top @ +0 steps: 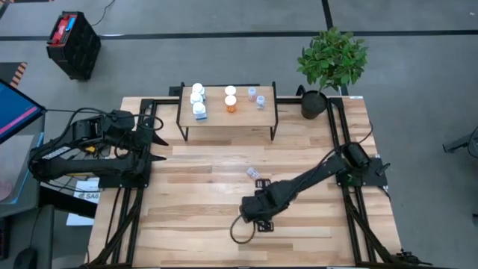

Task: Pick and place medicine bottles onto shelf by color
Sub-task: Put the orange pill bottle on the shelf aligned with the other orange pill bottles

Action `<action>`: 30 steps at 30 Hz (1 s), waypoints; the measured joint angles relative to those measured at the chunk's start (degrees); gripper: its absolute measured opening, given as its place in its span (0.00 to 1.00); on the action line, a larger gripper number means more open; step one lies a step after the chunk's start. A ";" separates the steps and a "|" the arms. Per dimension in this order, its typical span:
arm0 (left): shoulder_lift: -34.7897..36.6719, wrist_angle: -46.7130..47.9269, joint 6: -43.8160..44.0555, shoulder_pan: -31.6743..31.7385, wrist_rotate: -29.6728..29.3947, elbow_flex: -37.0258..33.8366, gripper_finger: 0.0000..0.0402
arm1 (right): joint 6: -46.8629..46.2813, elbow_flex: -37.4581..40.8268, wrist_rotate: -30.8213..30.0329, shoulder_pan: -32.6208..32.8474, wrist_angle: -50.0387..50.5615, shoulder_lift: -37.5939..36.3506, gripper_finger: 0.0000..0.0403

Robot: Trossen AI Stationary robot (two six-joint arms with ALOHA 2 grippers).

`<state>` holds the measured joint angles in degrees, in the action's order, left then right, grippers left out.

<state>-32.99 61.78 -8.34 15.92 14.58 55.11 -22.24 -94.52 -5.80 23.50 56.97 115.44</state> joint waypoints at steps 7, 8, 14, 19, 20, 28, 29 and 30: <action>-0.02 0.00 -0.02 0.00 -3.46 0.00 0.58 | 17.94 -12.30 0.10 -7.88 2.94 0.00 0.50; -0.02 0.00 -0.02 0.00 -3.49 0.00 0.58 | 20.30 -14.06 0.14 -9.35 2.91 0.00 0.49; 0.00 0.00 -0.02 0.00 -3.46 0.00 0.58 | 29.79 -22.39 0.15 -19.07 3.01 0.00 0.52; -0.02 0.00 -0.02 0.00 -3.46 0.00 0.58 | 31.52 -25.18 0.15 -27.66 1.81 0.00 0.53; -0.02 0.01 -0.02 0.00 -3.46 0.00 0.58 | 30.96 -25.18 0.33 -29.22 1.05 0.00 0.52; 0.00 0.00 -0.02 0.00 -3.44 0.00 0.58 | 30.53 -25.18 2.00 -36.27 -1.90 0.09 0.51; -0.02 0.00 -0.02 0.00 -3.44 0.00 0.58 | 30.83 -25.18 2.00 -36.83 -2.14 0.09 0.51; -0.02 0.00 -0.02 0.00 -3.44 0.00 0.58 | 31.13 -25.18 2.03 -37.36 -2.13 0.09 0.51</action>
<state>-33.01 61.78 -8.36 15.92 11.14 55.11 8.89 -119.70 -3.77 -13.86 54.84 115.52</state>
